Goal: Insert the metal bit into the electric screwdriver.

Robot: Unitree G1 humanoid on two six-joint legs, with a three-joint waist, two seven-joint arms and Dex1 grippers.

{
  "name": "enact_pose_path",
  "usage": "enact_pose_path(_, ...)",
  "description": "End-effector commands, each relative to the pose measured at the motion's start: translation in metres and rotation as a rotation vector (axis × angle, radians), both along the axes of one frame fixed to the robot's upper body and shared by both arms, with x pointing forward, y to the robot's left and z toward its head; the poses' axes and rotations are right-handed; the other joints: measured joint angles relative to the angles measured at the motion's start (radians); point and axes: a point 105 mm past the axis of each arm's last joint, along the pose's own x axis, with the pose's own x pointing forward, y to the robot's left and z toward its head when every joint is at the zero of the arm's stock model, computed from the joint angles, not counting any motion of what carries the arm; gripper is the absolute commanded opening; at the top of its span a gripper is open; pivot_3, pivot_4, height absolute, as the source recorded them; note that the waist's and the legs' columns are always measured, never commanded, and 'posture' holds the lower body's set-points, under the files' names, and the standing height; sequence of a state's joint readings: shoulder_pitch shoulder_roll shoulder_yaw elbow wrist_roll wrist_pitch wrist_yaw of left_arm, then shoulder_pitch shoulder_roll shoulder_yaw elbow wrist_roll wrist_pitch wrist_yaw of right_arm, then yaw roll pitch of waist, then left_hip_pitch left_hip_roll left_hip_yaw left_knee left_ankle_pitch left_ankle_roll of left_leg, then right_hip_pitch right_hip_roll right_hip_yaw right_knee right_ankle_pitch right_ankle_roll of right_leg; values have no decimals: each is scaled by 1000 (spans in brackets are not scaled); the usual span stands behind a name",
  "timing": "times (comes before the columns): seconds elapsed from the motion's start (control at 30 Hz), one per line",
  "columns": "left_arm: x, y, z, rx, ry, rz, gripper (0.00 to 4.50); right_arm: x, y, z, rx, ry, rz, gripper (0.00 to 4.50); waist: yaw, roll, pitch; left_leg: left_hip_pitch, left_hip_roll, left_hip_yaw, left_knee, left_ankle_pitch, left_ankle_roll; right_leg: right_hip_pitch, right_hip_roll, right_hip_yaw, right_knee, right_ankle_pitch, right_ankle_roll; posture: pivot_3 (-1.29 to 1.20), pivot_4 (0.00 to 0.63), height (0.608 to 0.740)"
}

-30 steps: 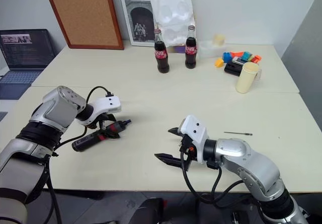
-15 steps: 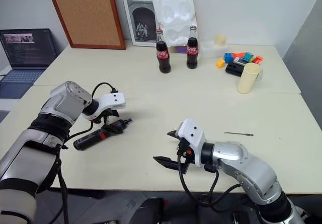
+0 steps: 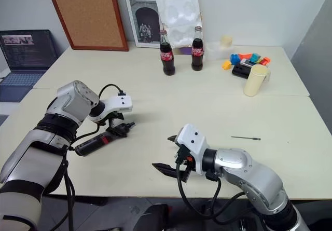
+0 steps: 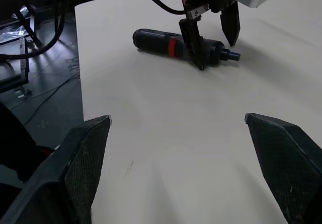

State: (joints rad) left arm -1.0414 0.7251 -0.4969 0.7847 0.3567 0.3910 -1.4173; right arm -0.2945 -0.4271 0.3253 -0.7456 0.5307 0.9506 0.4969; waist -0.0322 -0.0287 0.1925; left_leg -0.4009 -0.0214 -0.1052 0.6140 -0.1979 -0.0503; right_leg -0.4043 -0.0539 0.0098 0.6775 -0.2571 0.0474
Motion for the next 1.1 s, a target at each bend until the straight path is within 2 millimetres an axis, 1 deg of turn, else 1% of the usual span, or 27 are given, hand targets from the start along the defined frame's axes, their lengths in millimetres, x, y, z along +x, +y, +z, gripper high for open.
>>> enact_pose_path(0.03, -5, 7, -13, 17, 44, 45, 4500, -4, 1, 17, 30, -51, 11, 4475, 0, 0, 0, 0, 0, 0, 0, 0, 0, 0, 0, 0, 0, 0, 0, 0, 150, 740)
enact_pose_path(0.1, -4, 6, -13, 4, 41, 52, 4123, -4, 1, 19, 30, -52, 11, 4500, 0, 0, 0, 0, 0, 0, 0, 0, 0, 0, 0, 0, 0, 0, 0, 0, 150, 740)
enact_pose_path(0.13, -4, 6, -13, 1, 40, 53, 4057, -3, 1, 20, 30, -52, 11, 4500, 0, 0, 0, 0, 0, 0, 0, 0, 0, 0, 0, 0, 0, 0, 0, 0, 150, 740)
enact_pose_path(0.27, -4, 6, -12, -4, 39, 54, 3202, -3, 0, 22, 27, -49, 9, 4500, 0, 0, 0, 0, 0, 0, 0, 0, 0, 0, 0, 0, 0, 0, 0, 0, 150, 740)
enact_pose_path(0.33, -5, 6, -11, -7, 42, 52, 2868, -2, -1, 22, 26, -48, 6, 4500, 0, 0, 0, 0, 0, 0, 0, 0, 0, 0, 0, 0, 0, 0, 0, 0, 150, 740)
enact_pose_path(0.47, -13, 10, -8, -11, 68, 41, 2004, -2, -3, 21, 29, -45, -1, 4500, -2, 0, 0, 0, 0, 0, 0, 0, 0, 0, 0, 0, 0, 0, 0, 0, 150, 740)
enact_pose_path(0.53, -18, 12, -5, -18, 81, 37, 1789, -1, -5, 20, 27, -43, -4, 4500, -7, 0, 0, 0, 0, 0, 0, 0, 0, 0, 0, 0, 0, 0, 0, 0, 150, 740)
enact_pose_path(0.63, -22, 13, 0, -31, 82, 37, 1706, 0, -6, 19, 24, -41, -6, 4500, -18, 0, 0, 0, 1, 0, -2, 0, 0, -1, 0, 0, -2, 0, 0, 0, 150, 740)
enact_pose_path(0.8, -26, 1, 17, -115, 67, 9, 1690, 1, -5, 17, 22, -40, -4, 4500, -23, 0, 0, -1, 1, 0, -3, 0, 0, -1, 0, 0, -4, 0, 0, 0, 150, 740)
enact_pose_path(0.87, -29, -12, 35, -203, 50, -29, 1689, 2, -5, 16, 21, -41, -2, 4500, -22, -1, 1, -2, 1, 0, -3, 0, 0, -2, 0, 0, -5, -1, 0, 0, 150, 740)
enact_pose_path(0.9, -30, -15, 40, -218, 44, -41, 1689, 3, -5, 16, 19, -42, -1, 4500, -22, -3, 2, -3, 1, 0, -3, 0, 0, -2, 0, 0, -5, 0, 0, 0, 150, 740)
enact_pose_path(1.0, -31, -28, 53, -311, 28, -70, 1689, 5, -6, 11, 14, -40, -4, 4500, -21, -3, 2, -4, 1, -1, -3, 0, 0, -3, 0, -2, -5, 0, 0, 0, 150, 740)
enact_pose_path(1.1, -33, -46, 72, -405, 0, -120, 1689, 10, -10, 4, 5, -36, -10, 4500, -18, -4, 2, -4, 0, -2, -3, 0, 0, -2, 0, -2, -5, 0, 0, 0, 150, 740)
